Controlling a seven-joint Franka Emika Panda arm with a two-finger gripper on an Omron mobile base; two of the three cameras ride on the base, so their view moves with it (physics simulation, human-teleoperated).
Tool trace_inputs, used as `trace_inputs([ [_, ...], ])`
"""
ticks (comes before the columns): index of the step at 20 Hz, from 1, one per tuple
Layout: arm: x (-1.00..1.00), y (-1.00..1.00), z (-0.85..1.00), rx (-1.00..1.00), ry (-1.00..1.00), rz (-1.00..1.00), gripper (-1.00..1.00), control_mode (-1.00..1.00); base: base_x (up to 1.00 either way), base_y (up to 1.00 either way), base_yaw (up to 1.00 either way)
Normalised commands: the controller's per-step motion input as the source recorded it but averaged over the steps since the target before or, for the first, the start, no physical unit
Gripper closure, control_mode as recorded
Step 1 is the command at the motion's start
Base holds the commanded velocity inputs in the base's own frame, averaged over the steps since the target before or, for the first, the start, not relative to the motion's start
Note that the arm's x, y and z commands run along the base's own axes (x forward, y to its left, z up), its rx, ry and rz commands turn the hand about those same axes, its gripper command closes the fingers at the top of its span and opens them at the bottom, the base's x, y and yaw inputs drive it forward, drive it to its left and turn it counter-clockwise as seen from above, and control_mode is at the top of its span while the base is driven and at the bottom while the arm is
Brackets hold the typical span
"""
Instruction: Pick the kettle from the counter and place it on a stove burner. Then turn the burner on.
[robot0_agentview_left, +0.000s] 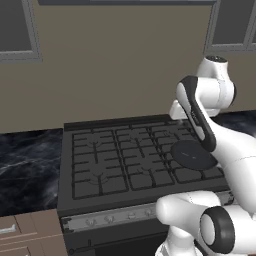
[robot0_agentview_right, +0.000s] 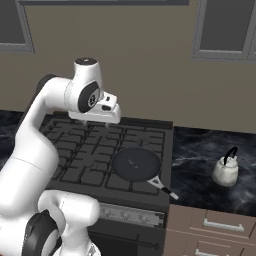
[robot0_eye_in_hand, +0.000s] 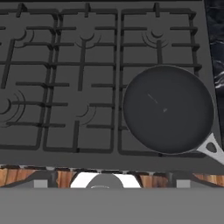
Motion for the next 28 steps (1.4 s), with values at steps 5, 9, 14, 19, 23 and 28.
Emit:
trace_inputs([
  [5,-0.14,-0.15,-0.03,0.0,0.0,0.0,-1.0,-1.0,0.0,0.0,0.0],
  [9,-0.09,-0.18,-0.03,0.0,0.0,0.0,-1.0,-1.0,0.0,0.0,0.0],
  [14,-0.1,-0.29,-0.05,0.0,0.0,-0.01,-1.0,-1.0,0.0,0.0,0.0],
  [19,-0.14,-0.36,-0.09,0.0,0.0,-0.03,-1.0,-1.0,0.0,0.0,0.0],
  [23,-0.06,-0.41,-0.07,0.0,0.0,-0.07,-1.0,-1.0,0.0,0.0,0.0],
  [28,-0.03,-0.44,-0.06,0.0,-0.02,-0.07,-1.0,-1.0,0.0,0.0,0.0],
])
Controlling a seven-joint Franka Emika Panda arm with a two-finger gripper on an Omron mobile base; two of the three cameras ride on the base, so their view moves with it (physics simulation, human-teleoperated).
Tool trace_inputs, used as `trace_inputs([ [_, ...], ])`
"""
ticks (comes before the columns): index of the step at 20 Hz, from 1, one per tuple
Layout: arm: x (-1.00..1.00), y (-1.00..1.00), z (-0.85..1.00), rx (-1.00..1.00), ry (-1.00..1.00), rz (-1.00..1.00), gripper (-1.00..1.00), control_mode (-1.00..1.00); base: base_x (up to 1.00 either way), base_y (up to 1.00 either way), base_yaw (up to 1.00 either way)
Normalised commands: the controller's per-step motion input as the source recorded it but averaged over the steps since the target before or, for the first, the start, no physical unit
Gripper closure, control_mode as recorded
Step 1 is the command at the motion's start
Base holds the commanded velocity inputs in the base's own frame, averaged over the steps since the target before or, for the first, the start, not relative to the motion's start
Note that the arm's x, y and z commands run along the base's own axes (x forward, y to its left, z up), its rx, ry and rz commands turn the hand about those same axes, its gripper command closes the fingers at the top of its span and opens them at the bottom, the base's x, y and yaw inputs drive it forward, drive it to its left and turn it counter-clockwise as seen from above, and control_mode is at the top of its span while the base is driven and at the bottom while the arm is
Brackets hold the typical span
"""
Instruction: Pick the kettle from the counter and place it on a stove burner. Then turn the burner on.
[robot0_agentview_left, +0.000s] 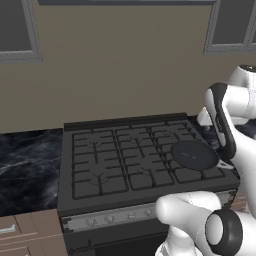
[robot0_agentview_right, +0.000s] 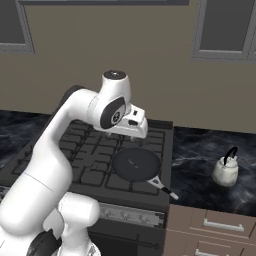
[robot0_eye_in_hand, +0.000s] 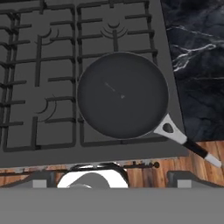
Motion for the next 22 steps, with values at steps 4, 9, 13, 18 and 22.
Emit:
trace_inputs([
  [4,0.0,-0.47,-0.04,0.0,0.0,-0.1,-1.0,-1.0,0.0,0.0,0.0],
  [9,0.0,-0.45,-0.08,0.0,0.0,-0.19,-1.0,-1.0,0.0,0.0,0.0],
  [13,0.16,-0.36,0.0,0.0,0.02,-0.24,-1.0,-1.0,0.0,0.0,0.0],
  [18,0.05,-0.36,0.0,0.0,0.0,-0.22,-1.0,-1.0,0.0,0.0,0.0],
  [22,0.0,-0.42,0.0,0.0,0.0,-0.18,-1.0,-1.0,0.0,0.0,0.0],
])
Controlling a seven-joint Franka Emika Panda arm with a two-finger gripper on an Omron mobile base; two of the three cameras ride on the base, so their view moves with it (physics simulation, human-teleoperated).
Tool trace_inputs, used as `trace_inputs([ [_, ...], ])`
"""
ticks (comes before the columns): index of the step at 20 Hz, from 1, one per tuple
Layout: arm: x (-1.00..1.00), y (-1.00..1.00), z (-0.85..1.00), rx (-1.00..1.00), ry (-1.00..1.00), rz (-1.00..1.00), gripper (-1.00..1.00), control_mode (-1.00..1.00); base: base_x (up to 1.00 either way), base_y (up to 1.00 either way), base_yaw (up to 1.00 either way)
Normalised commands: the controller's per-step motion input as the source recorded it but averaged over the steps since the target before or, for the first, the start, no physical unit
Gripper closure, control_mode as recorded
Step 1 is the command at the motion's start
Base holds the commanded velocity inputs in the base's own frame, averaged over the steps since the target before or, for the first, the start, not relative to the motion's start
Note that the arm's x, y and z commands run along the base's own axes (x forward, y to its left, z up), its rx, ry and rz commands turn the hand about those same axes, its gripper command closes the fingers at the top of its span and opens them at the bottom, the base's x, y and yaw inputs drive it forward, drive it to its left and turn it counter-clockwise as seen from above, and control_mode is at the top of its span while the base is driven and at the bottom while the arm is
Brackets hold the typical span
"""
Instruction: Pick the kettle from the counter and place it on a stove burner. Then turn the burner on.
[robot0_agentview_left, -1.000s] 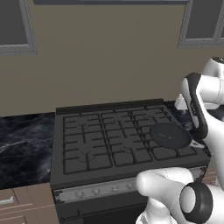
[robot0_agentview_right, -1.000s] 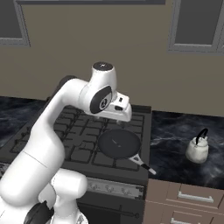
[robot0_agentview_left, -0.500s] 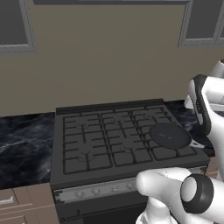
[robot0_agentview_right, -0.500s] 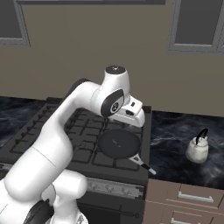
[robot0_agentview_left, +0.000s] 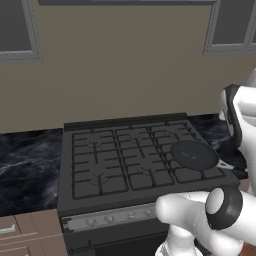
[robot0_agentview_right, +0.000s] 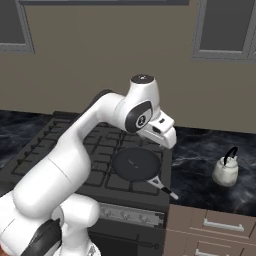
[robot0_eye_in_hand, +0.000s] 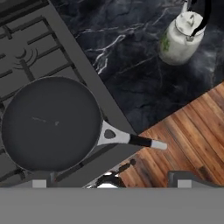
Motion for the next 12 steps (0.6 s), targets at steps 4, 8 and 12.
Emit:
trace_inputs([
  [4,0.01,-0.36,-0.09,0.0,0.0,-0.11,-1.0,-1.0,0.0,0.0,0.0],
  [8,0.02,-0.38,-0.16,0.03,0.0,-0.08,-1.0,-1.0,0.0,0.0,0.0],
  [12,0.19,-0.38,-0.04,0.07,0.0,-0.02,-1.0,-1.0,0.0,0.0,0.0],
])
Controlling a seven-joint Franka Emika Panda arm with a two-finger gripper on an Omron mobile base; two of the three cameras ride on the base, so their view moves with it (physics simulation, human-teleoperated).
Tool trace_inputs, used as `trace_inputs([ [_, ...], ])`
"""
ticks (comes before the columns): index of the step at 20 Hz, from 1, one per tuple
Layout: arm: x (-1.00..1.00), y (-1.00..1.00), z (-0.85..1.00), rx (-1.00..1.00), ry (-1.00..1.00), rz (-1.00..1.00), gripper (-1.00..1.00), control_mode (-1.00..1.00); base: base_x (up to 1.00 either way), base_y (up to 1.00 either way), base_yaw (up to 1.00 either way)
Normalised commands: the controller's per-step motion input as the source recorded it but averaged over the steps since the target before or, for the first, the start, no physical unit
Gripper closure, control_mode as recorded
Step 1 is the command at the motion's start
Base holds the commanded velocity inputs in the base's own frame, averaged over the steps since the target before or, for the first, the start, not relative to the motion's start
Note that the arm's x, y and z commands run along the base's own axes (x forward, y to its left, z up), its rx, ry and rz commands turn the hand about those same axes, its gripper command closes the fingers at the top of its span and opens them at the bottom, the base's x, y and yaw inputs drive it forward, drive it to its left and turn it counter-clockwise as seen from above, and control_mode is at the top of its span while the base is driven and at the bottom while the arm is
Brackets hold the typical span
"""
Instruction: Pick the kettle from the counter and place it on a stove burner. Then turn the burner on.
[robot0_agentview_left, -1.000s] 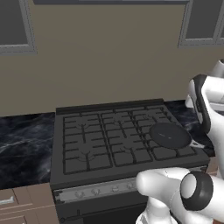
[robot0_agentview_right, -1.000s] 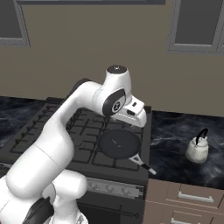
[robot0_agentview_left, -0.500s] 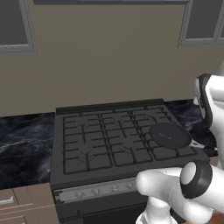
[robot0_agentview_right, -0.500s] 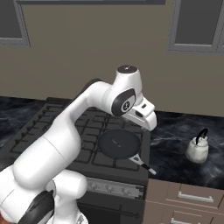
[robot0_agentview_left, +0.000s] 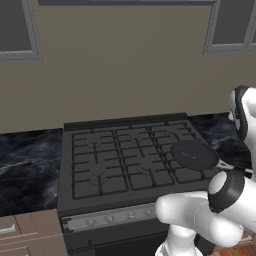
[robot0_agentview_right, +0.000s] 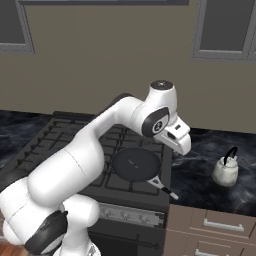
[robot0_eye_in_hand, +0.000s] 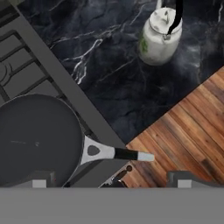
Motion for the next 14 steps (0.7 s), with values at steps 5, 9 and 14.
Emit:
trace_inputs([
  [5,0.02,-0.56,-0.03,0.09,0.0,0.0,-1.0,-1.0,0.0,0.0,0.0],
  [9,0.0,-0.57,0.0,0.09,0.0,0.0,-1.0,-1.0,0.0,0.0,0.0],
  [14,0.0,-0.45,-0.01,0.06,0.0,0.0,-1.0,-1.0,0.0,0.0,0.0],
])
